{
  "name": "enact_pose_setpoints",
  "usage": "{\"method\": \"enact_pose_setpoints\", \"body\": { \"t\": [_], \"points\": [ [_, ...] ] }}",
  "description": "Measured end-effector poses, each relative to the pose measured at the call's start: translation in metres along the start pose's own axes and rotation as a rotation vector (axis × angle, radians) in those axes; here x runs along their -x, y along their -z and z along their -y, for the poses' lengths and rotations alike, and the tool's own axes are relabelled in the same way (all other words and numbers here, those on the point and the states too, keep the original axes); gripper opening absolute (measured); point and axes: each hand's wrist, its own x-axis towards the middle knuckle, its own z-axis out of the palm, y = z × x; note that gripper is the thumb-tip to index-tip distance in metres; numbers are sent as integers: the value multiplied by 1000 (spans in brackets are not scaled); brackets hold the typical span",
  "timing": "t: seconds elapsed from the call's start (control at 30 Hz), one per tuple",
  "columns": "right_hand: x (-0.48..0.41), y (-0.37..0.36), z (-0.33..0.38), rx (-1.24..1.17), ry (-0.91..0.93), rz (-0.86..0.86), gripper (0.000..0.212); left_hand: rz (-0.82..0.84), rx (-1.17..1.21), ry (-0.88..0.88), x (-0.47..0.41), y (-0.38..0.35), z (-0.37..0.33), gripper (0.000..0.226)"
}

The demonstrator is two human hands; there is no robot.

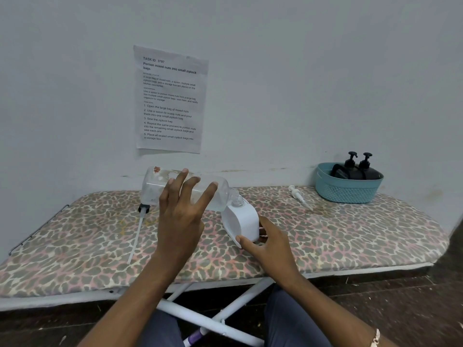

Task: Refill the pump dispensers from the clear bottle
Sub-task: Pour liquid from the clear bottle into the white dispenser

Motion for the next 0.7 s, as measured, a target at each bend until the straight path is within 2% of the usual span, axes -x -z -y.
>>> {"method": "enact_pose_setpoints", "body": {
  "t": [0.7],
  "points": [
    [0, 1, 1, -12, -1, 1, 56, 5, 4, -33, -5, 0, 1, 86]
  ]
}}
